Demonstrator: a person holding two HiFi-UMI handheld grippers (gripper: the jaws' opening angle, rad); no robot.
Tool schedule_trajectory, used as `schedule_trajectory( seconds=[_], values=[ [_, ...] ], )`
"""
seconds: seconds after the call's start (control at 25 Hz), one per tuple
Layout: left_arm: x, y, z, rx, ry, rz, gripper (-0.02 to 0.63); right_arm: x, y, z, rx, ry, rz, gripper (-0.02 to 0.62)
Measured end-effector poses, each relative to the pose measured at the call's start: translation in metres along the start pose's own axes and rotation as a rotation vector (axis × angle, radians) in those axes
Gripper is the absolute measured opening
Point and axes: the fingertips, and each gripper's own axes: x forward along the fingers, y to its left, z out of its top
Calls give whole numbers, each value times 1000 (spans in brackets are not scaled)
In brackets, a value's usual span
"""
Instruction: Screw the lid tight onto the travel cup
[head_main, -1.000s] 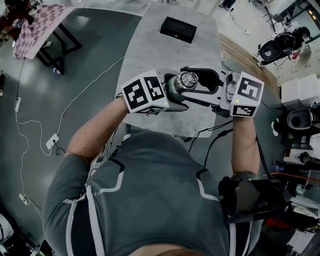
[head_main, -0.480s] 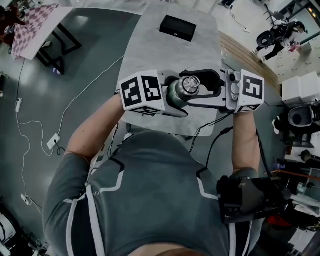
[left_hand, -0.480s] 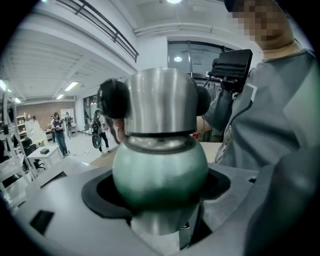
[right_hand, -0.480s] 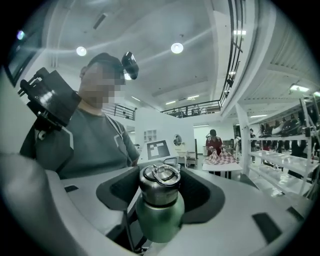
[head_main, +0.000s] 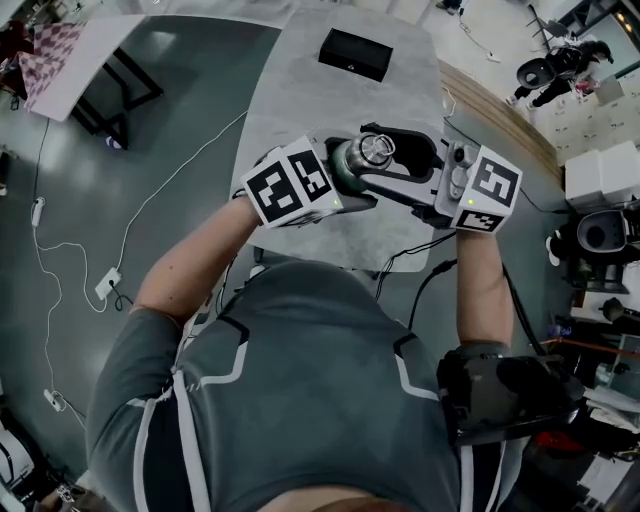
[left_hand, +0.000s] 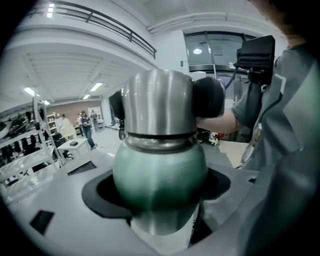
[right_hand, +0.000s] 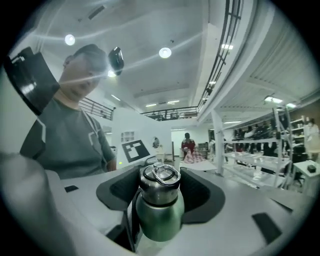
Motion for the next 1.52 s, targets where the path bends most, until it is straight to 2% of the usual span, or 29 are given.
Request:
schedule_trajectory(
  seconds=[0.16,0.2,0.28,0.36,0.44,0.48,0.68,0.76,0.92,0.96,1.04,1.12,1.2,1.32,1.36,1.4,1.44,1.52],
  values=[
    [4,22,-20,-96,80,121,391,4,-25,-15,130,-38,-246,272],
    [4,25,-25,-96,98,129,391,6,-29,-19,156,-40,-280,272],
    [3,22,-28,-86,95,89,391,9,-27,-22,172,-50,-288,272],
    [0,10,-22,-72,57,16,391,9,-18,-16,139,-63,-237,273],
    [-4,0,-8,-71,15,-52,391,5,-6,-4,98,-72,-142,286],
    [-7,-4,-1,-73,-2,-82,391,2,-1,2,88,-78,-86,313],
    [-26,-37,12,10,-51,-285,391,-1,26,19,87,-99,230,317],
    [-30,-49,17,32,-61,-349,391,1,38,24,50,-82,333,316],
    [-31,-63,21,59,-50,-406,391,3,48,27,-11,-64,422,313],
    [-30,-63,20,61,-47,-401,391,3,49,27,-12,-71,424,285],
    [-27,-56,20,51,-45,-361,391,4,44,28,-6,-90,392,276],
    [-24,-42,16,24,-34,-286,391,6,32,24,8,-108,310,276],
    [-18,-21,6,-18,-6,-165,391,10,13,14,27,-112,157,276],
    [-6,17,-20,-90,82,54,391,15,-21,-9,90,-81,-150,276],
    [-2,23,-27,-103,105,90,391,16,-28,-16,114,-66,-219,276],
    [0,25,-31,-111,111,96,391,17,-30,-20,133,-55,-252,276],
    [1,22,-31,-111,99,76,391,17,-28,-22,139,-48,-251,276],
    [-1,7,-23,-71,56,-16,391,16,-14,-17,100,-40,-156,276]
  ],
)
